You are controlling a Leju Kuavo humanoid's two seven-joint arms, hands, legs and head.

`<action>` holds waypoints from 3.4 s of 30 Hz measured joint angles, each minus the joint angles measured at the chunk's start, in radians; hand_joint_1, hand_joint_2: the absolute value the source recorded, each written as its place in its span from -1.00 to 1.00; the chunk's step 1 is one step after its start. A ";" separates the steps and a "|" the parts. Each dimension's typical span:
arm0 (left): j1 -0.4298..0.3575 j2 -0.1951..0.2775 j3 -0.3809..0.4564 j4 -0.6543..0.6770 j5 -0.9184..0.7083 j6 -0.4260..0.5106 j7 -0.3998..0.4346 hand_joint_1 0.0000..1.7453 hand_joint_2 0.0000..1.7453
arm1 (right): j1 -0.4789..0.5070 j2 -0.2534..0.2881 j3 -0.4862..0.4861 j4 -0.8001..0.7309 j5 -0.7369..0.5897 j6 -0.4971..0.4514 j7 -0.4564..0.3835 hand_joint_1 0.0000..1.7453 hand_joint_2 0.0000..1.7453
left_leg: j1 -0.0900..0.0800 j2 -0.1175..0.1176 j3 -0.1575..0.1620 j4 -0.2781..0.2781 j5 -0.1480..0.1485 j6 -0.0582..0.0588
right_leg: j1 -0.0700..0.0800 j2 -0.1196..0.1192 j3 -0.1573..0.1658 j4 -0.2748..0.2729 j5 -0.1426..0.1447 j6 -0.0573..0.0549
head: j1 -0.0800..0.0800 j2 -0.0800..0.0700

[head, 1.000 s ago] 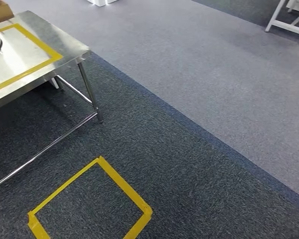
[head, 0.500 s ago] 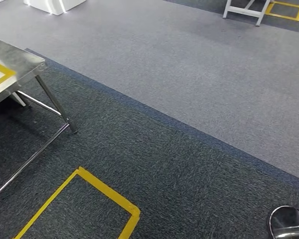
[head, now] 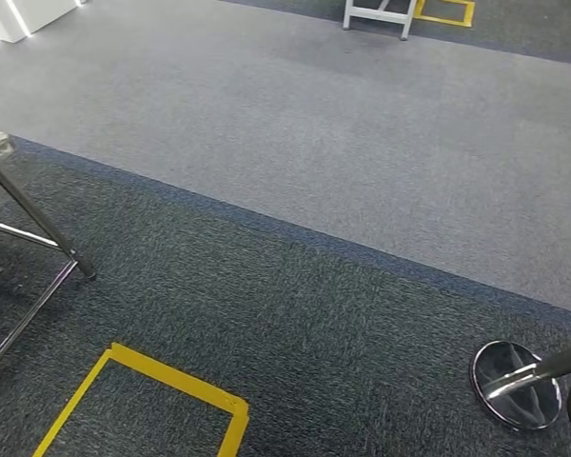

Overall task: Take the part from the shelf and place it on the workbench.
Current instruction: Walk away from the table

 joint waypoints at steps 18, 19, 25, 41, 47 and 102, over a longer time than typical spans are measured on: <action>0.000 0.010 0.000 0.002 -0.002 -0.002 0.008 -1.00 -1.00 | -0.002 0.003 -0.030 0.000 0.022 0.008 -0.008 -1.00 -1.00 | -0.004 -0.090 -0.060 0.144 -0.038 -0.025 | 0.017 0.093 0.166 -0.292 0.113 -0.062 | -0.019 0.000; -0.001 0.012 0.000 0.002 -0.002 -0.002 0.008 -1.00 -1.00 | -0.003 0.004 -0.030 0.000 0.022 0.008 -0.009 -1.00 -1.00 | -0.005 -0.115 -0.035 0.082 -0.012 -0.017 | 0.017 0.106 0.165 -0.290 0.113 -0.060 | -0.018 0.000; -0.006 0.014 0.000 0.003 0.000 -0.001 0.006 -1.00 -1.00 | 0.001 0.005 -0.030 0.001 0.024 0.006 -0.013 -1.00 -1.00 | -0.003 -0.097 0.000 -0.012 0.011 0.001 | 0.013 0.107 0.123 -0.258 0.099 -0.030 | -0.016 0.000; -0.008 0.008 0.007 0.005 0.018 -0.042 0.002 -1.00 -1.00 | -0.001 0.004 -0.031 0.001 0.035 0.006 -0.020 -1.00 -1.00 | -0.003 0.057 0.017 0.008 -0.024 -0.039 | 0.001 -0.035 0.156 -0.282 0.103 -0.034 | -0.015 0.000; -0.002 0.008 0.007 0.005 0.022 -0.043 -0.010 -1.00 -1.00 | -0.002 0.004 -0.032 0.001 0.037 -0.004 -0.022 -1.00 -1.00 | 0.003 -0.049 -0.124 0.317 -0.167 -0.043 | 0.006 0.041 0.153 -0.284 0.111 -0.058 | -0.025 0.000; -0.007 0.001 0.024 0.010 0.017 -0.075 0.028 -1.00 -1.00 | 0.000 -0.007 -0.048 0.001 0.090 0.009 -0.092 -1.00 -1.00 | -0.003 0.060 0.004 0.008 -0.014 -0.039 | 0.001 -0.047 0.165 -0.284 0.093 -0.036 | -0.013 0.000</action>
